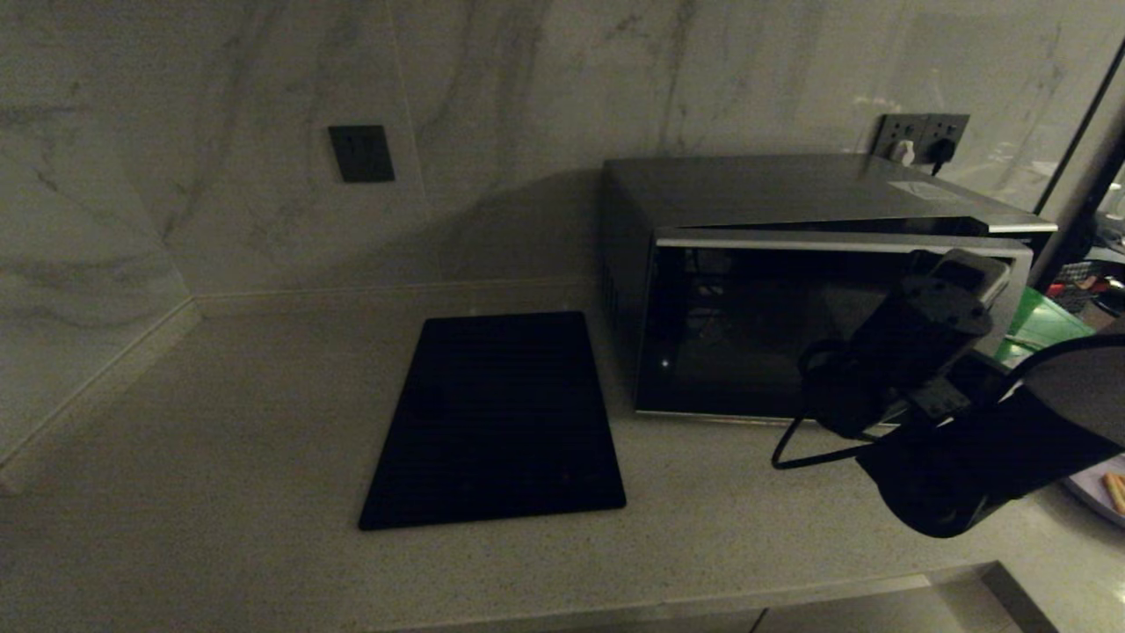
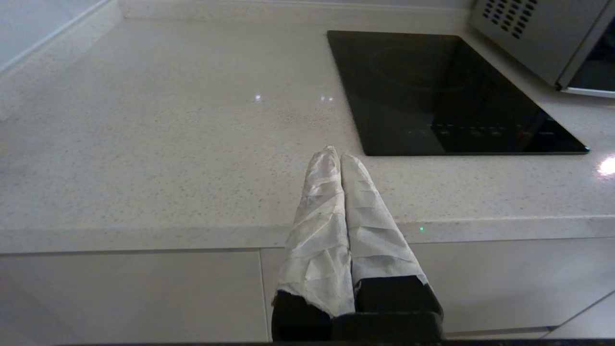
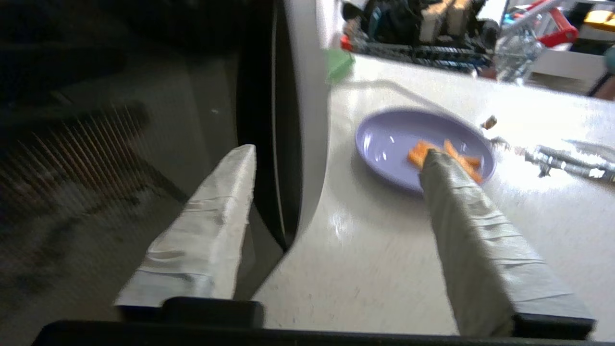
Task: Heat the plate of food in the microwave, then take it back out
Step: Open the microwave oven
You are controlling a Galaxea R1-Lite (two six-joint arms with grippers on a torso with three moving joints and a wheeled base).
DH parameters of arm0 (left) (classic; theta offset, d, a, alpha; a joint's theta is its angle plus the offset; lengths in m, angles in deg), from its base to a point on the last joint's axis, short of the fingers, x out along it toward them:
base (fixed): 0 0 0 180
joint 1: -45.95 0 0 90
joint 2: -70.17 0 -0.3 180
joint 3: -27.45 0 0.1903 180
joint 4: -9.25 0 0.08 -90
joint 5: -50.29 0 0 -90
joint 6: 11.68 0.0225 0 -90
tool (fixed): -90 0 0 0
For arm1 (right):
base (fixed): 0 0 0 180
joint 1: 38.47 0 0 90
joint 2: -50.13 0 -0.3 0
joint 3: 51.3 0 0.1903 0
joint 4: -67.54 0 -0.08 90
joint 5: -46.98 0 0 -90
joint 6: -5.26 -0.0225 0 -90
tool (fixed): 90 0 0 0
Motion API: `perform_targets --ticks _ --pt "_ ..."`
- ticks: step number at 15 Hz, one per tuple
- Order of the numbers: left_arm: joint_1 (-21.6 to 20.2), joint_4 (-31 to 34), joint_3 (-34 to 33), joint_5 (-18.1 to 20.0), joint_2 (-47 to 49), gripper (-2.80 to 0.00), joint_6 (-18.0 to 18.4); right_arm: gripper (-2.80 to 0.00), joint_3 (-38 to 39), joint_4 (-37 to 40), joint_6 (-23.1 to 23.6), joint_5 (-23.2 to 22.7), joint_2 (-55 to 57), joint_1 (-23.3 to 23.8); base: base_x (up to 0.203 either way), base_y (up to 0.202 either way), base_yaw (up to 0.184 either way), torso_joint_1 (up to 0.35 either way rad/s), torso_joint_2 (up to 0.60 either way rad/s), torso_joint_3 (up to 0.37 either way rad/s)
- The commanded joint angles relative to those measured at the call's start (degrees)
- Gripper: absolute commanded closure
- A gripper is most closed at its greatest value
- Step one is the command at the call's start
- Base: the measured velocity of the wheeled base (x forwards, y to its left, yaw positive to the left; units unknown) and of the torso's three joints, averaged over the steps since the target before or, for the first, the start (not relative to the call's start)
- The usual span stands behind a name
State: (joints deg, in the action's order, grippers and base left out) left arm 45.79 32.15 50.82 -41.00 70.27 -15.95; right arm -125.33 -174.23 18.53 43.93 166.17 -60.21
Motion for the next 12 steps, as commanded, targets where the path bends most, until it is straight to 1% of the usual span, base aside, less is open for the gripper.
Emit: perform_targets --ticks 1,4,5,7,10,12 --pt "-0.02 -0.06 0.00 -0.03 -0.01 0.00 -0.04 -2.80 -0.20 -0.36 11.49 -0.14 -11.03 -0.72 0.000 0.000 0.000 0.000 0.00 0.000" --pt "-0.02 -0.06 0.00 -0.03 -0.01 0.00 -0.04 -2.80 -0.15 -0.16 30.63 -0.62 -21.69 -0.91 0.000 0.000 0.000 0.000 0.00 0.000" --pt "-0.02 -0.04 0.00 -0.03 -0.01 0.00 -0.04 -2.80 -1.06 -0.03 38.00 -0.82 -24.88 -1.28 0.000 0.000 0.000 0.000 0.00 0.000" --pt "-0.02 -0.06 0.00 -0.03 -0.01 0.00 -0.04 -2.80 -6.17 0.10 52.06 -1.10 -28.63 -2.87 0.000 0.000 0.000 0.000 0.00 0.000" --pt "-0.02 -0.06 0.00 -0.03 -0.01 0.00 -0.04 -2.80 -16.08 0.25 67.56 -0.95 -30.25 -7.12 0.000 0.000 0.000 0.000 0.00 0.000" --pt "-0.02 -0.06 0.00 -0.03 -0.01 0.00 -0.04 -2.80 -22.74 0.35 74.55 0.02 -29.29 -10.68 0.000 0.000 0.000 0.000 0.00 0.000"
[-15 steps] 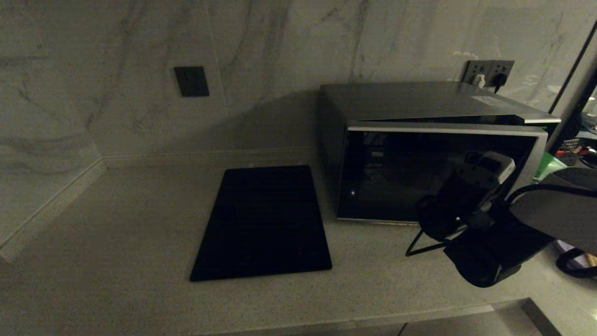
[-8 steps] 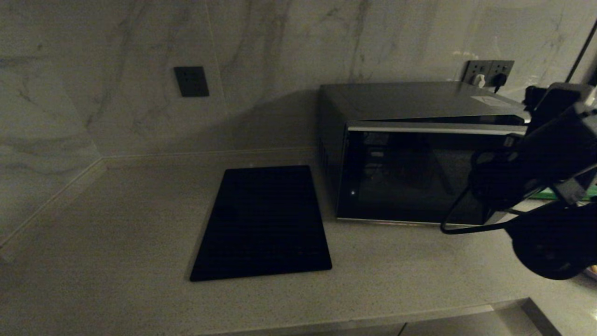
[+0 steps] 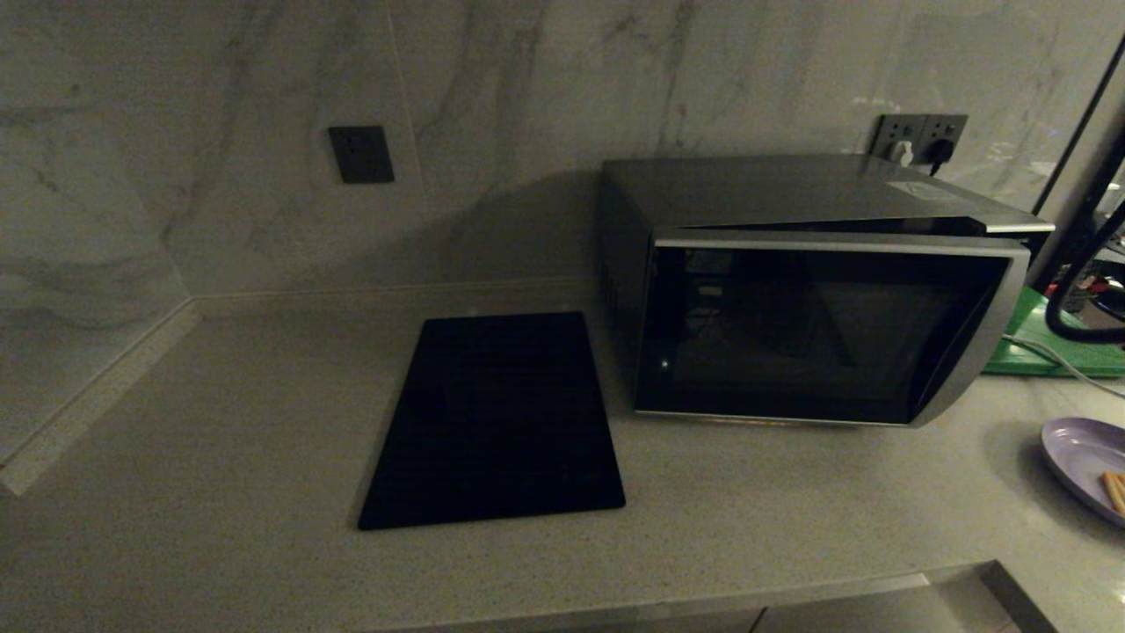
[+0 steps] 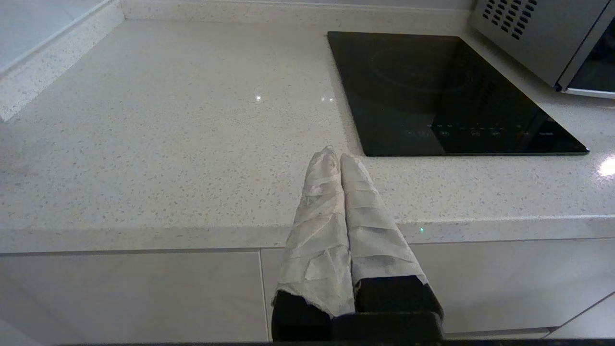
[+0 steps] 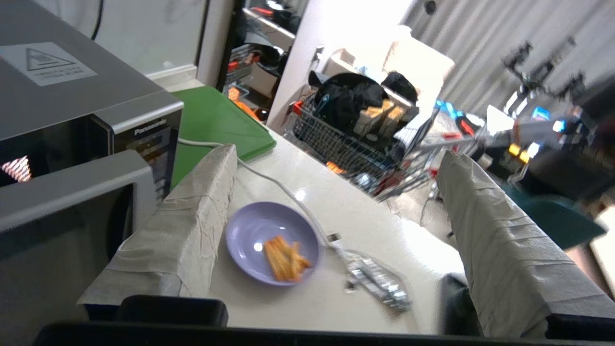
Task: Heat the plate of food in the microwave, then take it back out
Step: Open the microwave oven
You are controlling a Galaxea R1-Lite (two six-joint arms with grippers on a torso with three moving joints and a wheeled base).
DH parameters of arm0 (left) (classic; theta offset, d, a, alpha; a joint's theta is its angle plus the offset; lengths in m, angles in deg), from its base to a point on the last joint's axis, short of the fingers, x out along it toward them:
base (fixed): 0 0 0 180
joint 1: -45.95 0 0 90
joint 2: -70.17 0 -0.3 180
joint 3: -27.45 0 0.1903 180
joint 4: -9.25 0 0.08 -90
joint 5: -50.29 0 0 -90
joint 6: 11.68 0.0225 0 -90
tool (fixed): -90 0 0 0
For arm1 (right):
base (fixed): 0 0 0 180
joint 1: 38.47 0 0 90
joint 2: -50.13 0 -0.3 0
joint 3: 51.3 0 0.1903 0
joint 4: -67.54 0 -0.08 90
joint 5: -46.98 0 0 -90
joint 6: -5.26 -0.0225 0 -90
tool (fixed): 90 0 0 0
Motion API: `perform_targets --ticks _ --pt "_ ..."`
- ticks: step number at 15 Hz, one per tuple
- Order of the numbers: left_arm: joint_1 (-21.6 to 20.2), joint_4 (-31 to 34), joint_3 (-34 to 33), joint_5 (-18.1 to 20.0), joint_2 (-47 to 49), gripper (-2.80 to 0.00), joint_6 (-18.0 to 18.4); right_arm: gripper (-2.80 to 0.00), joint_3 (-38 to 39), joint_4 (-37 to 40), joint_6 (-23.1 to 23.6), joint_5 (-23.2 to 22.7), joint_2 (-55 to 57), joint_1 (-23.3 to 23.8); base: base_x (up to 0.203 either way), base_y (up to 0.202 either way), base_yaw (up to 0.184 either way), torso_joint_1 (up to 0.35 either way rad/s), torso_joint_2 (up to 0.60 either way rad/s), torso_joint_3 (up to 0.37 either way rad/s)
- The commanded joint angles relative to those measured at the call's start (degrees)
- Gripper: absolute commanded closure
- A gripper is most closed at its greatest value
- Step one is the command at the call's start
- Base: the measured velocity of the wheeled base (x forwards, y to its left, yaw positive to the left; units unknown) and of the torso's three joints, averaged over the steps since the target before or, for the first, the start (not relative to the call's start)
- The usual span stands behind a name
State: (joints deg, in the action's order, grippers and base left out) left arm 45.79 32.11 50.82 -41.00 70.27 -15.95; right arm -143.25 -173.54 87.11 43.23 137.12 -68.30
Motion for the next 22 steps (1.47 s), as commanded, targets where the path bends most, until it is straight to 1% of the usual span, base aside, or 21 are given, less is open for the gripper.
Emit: perform_targets --ticks 1,2,4,6,8,9,10,11,13,15,16,17,18,19,20,22 --pt "-0.02 -0.01 0.00 -0.03 -0.01 0.00 -0.04 -2.80 -8.60 -0.32 8.83 1.05 0.85 -5.71 0.000 0.000 0.000 0.000 0.00 0.000" --pt "-0.02 -0.02 0.00 -0.03 -0.01 0.00 -0.04 -2.80 -12.12 -0.29 11.00 1.22 2.19 -8.83 0.000 0.000 0.000 0.000 0.00 0.000" --pt "-0.02 -0.02 0.00 -0.03 -0.01 0.00 -0.04 -2.80 -17.72 -0.30 13.94 1.38 5.47 -12.83 0.000 0.000 0.000 0.000 0.00 0.000" --pt "-0.02 -0.02 0.00 -0.03 -0.01 0.00 -0.04 -2.80 -23.42 -0.26 14.87 1.41 7.81 -13.39 0.000 0.000 0.000 0.000 0.00 0.000" --pt "-0.02 0.01 0.00 -0.03 -0.01 0.00 -0.04 -2.80 -31.34 -0.21 16.11 1.41 11.03 -13.46 0.000 0.000 0.000 0.000 0.00 0.000" --pt "-0.02 -0.01 0.00 -0.03 -0.01 0.00 -0.04 -2.80 -35.23 -0.13 17.61 1.41 12.74 -13.48 0.000 0.000 0.000 0.000 0.00 0.000" --pt "-0.02 0.00 0.00 -0.03 -0.01 0.00 -0.04 -2.80 -37.22 0.17 19.33 1.42 13.58 -13.47 0.000 0.000 0.000 0.000 0.00 0.000" --pt "-0.02 0.00 0.00 -0.03 -0.01 0.00 -0.04 -2.80 -36.97 0.81 20.64 1.42 13.50 -13.48 0.000 0.000 0.000 0.000 0.00 0.000" --pt "-0.02 -0.01 0.00 -0.03 -0.01 0.00 -0.04 -2.80 -36.31 2.33 21.32 1.42 12.21 -13.49 0.000 0.000 0.000 0.000 0.00 0.000" --pt "-0.02 -0.02 0.00 -0.03 -0.01 0.00 -0.04 -2.80 -32.31 6.60 21.35 1.42 8.35 -13.26 0.000 0.000 0.000 0.000 0.00 0.000" --pt "-0.02 0.04 0.00 -0.03 -0.01 0.00 -0.04 -2.80 -29.01 10.72 21.44 1.42 5.68 -11.57 0.000 0.000 0.000 0.000 0.00 0.000" --pt "-0.02 -0.02 0.00 -0.03 -0.01 0.00 -0.04 -2.80 -27.10 16.40 21.56 1.42 3.47 -7.54 0.000 0.000 0.000 0.000 0.00 0.000" --pt "-0.02 0.01 0.00 -0.03 -0.01 0.00 -0.04 -2.80 -25.25 26.03 21.75 1.42 0.57 -2.75 0.000 0.000 0.000 0.000 0.00 0.000" --pt "-0.02 0.04 0.00 -0.03 -0.01 0.00 -0.04 -2.80 -24.06 33.40 21.86 1.42 -1.72 1.46 0.000 0.000 0.000 0.000 0.00 0.000" --pt "-0.02 -0.02 0.00 -0.03 -0.01 0.00 -0.04 -2.80 -23.29 37.10 21.95 1.42 -2.97 5.54 0.000 0.000 0.000 0.000 0.00 0.000" --pt "-0.02 -0.02 0.00 -0.03 -0.01 0.00 -0.04 -2.80 -22.91 41.15 23.10 1.42 -3.79 12.22 0.000 0.000 0.000 0.000 0.00 0.000"
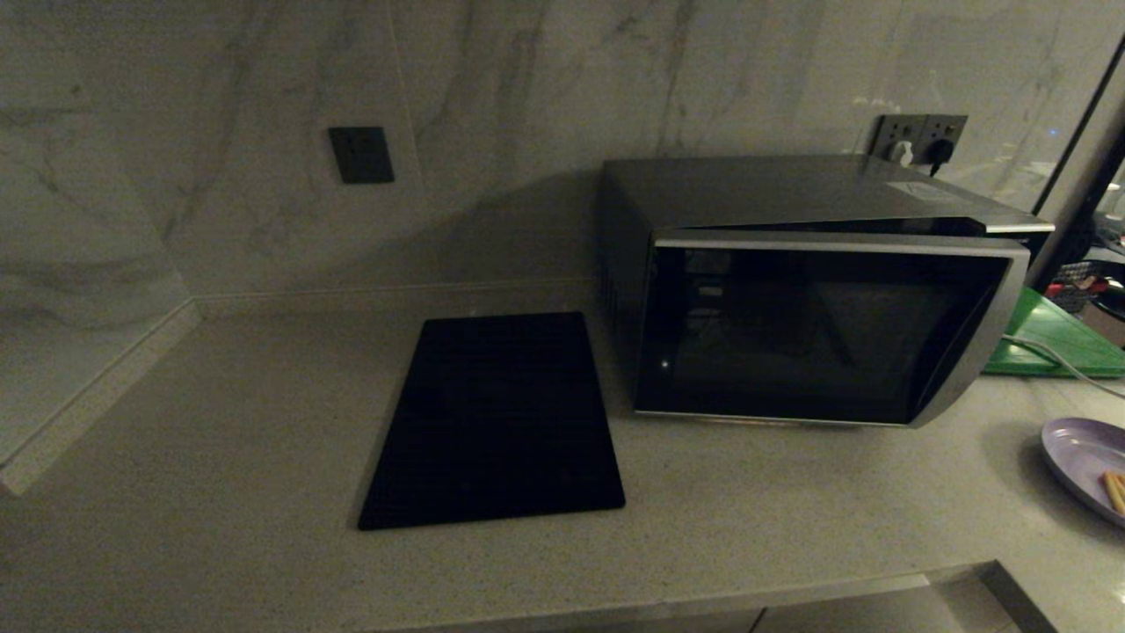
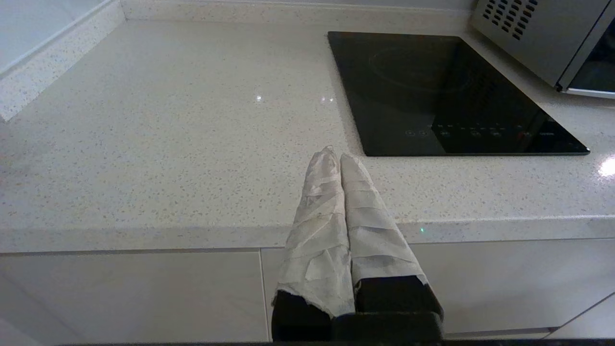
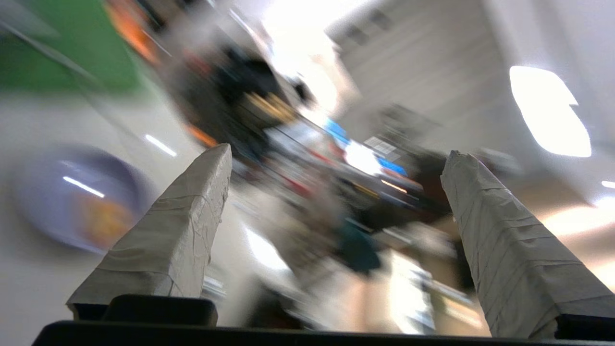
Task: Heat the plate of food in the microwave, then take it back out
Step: Open the microwave oven
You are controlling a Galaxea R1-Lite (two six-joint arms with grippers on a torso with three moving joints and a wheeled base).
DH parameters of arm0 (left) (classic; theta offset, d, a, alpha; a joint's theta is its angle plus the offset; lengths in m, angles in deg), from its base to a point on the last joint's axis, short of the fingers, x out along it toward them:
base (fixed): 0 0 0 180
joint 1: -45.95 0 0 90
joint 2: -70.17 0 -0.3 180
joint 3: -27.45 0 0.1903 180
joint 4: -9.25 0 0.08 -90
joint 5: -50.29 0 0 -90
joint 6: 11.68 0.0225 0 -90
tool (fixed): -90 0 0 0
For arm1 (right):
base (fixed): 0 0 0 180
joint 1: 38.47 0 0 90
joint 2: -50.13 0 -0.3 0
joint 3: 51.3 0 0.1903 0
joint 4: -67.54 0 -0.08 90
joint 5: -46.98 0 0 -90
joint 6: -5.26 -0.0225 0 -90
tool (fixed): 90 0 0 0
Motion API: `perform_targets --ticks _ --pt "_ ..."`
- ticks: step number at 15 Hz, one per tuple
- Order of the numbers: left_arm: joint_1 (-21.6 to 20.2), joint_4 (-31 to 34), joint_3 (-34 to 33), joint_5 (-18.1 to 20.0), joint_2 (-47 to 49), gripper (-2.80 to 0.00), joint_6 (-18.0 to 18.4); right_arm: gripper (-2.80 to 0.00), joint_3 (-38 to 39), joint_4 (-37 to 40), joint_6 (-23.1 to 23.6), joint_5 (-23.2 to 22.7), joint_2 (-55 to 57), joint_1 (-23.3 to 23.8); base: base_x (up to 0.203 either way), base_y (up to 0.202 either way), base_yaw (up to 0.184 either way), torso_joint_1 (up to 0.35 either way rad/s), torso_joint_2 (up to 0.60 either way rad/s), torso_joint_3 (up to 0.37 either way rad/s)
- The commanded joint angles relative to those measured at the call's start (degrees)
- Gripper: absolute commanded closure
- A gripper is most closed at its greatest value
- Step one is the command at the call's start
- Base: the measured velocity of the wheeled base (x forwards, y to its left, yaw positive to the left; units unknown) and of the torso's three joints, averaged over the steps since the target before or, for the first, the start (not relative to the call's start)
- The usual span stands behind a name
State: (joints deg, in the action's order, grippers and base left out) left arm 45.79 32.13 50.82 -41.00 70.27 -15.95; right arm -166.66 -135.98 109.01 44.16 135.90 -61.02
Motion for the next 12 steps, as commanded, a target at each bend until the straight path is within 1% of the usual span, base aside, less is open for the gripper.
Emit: perform_targets --ticks 1,3,5,7,9,10,12 --pt "-0.02 -0.04 0.00 -0.03 -0.01 0.00 -0.04 -2.80 -0.47 8.27 3.49 0.49 -3.11 8.69 0.000 0.000 0.000 0.000 0.00 0.000" --pt "-0.02 0.00 0.00 -0.03 -0.01 0.00 -0.04 -2.80 -2.83 17.51 5.97 0.27 -3.96 16.52 0.000 0.000 0.000 0.000 0.00 0.000" --pt "-0.02 -0.04 0.00 -0.03 -0.01 0.00 -0.04 -2.80 -3.79 25.16 6.81 -2.36 -4.45 23.35 0.000 0.000 0.000 0.000 0.00 0.000" --pt "-0.02 -0.04 0.00 -0.03 -0.01 0.00 -0.04 -2.80 -3.90 27.82 7.03 -6.45 -4.13 28.82 0.000 0.000 0.000 0.000 0.00 0.000" --pt "-0.02 -0.04 0.00 -0.03 -0.01 0.00 -0.04 -2.80 -3.93 28.24 6.66 -10.65 -3.44 34.30 0.000 0.000 0.000 0.000 0.00 0.000" --pt "-0.02 -0.04 0.00 -0.03 -0.01 0.00 -0.04 -2.80 -4.09 27.89 4.52 -13.11 -2.97 36.96 0.000 0.000 0.000 0.000 0.00 0.000" --pt "-0.02 0.02 0.00 -0.03 -0.01 0.00 -0.04 -2.80 -5.12 26.81 -6.74 -15.20 -2.20 39.04 0.000 0.000 0.000 0.000 0.00 0.000"
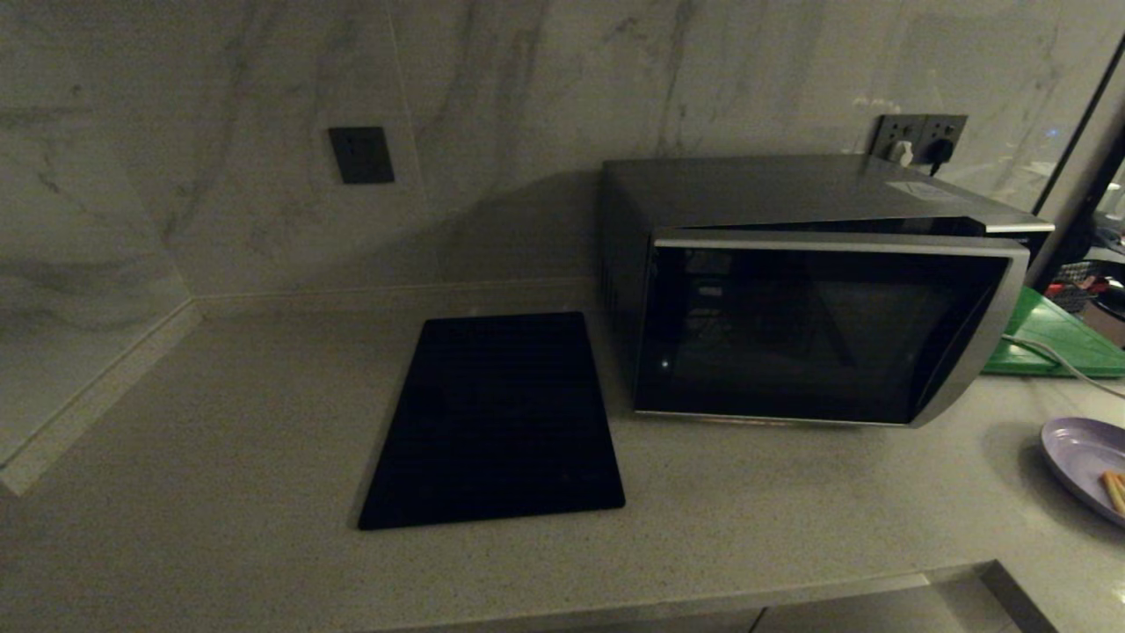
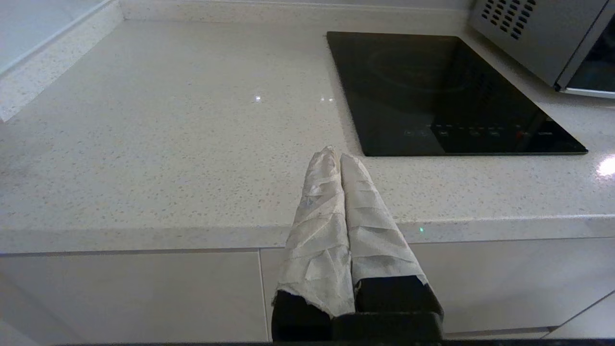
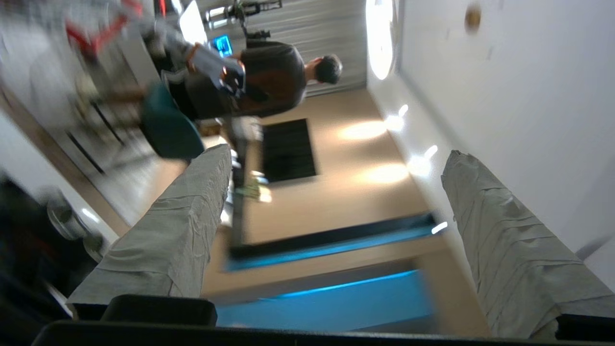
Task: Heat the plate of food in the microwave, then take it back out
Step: Open the microwave oven
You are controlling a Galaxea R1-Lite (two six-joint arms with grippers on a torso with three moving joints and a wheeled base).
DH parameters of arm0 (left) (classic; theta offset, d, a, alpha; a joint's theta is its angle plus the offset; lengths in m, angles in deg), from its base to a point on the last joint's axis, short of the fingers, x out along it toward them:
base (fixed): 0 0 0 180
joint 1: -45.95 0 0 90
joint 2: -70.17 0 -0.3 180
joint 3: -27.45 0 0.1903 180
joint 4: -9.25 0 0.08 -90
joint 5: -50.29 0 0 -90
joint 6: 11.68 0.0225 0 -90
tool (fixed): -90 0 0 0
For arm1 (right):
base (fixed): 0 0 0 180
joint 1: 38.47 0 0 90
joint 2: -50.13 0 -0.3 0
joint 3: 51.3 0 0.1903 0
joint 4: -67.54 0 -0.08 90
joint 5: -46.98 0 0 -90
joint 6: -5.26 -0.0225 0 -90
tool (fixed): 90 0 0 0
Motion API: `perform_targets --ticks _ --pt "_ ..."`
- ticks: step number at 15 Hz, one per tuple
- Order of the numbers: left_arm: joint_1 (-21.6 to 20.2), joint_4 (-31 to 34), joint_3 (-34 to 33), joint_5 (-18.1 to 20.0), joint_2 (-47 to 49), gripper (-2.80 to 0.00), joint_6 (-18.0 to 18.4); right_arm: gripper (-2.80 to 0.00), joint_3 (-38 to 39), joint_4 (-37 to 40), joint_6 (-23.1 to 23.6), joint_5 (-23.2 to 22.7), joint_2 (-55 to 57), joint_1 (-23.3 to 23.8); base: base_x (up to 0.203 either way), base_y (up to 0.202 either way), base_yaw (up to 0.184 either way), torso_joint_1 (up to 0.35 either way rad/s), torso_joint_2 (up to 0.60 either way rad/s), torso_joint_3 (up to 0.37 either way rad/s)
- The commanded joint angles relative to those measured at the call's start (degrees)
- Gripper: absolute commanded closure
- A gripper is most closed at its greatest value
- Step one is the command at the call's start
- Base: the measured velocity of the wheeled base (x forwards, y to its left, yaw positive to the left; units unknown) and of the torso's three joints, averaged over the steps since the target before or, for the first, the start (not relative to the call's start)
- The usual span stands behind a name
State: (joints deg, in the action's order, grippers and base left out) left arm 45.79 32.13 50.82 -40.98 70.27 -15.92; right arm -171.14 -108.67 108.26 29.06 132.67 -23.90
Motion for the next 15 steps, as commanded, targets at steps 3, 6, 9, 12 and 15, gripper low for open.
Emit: perform_targets --ticks 3,6,9,12,15 --pt "-0.02 -0.04 0.00 -0.04 -0.01 0.00 -0.06 -2.80 0.78 -1.51 -21.08 -0.34 1.18 2.17 0.000 0.000 0.000 0.000 0.00 0.000" --pt "-0.02 -0.04 0.00 -0.04 -0.01 0.00 -0.06 -2.80 5.44 -1.02 -41.11 -0.11 0.90 -0.57 0.000 0.000 0.000 0.000 0.00 0.000" --pt "-0.02 -0.04 0.00 -0.04 -0.01 0.00 -0.06 -2.80 4.89 15.22 -64.60 -0.04 1.10 -4.27 0.000 0.000 0.000 0.000 0.00 0.000" --pt "-0.02 -0.04 0.00 -0.04 -0.01 0.00 -0.06 -2.80 -1.63 54.65 -83.50 -1.63 0.68 -6.75 0.000 0.000 0.000 0.000 0.00 0.000" --pt "-0.02 -0.04 0.00 -0.04 -0.01 0.00 -0.06 -2.80 -11.46 78.00 -91.20 -25.04 0.14 -6.78 0.000 0.000 0.000 0.000 0.00 0.000"
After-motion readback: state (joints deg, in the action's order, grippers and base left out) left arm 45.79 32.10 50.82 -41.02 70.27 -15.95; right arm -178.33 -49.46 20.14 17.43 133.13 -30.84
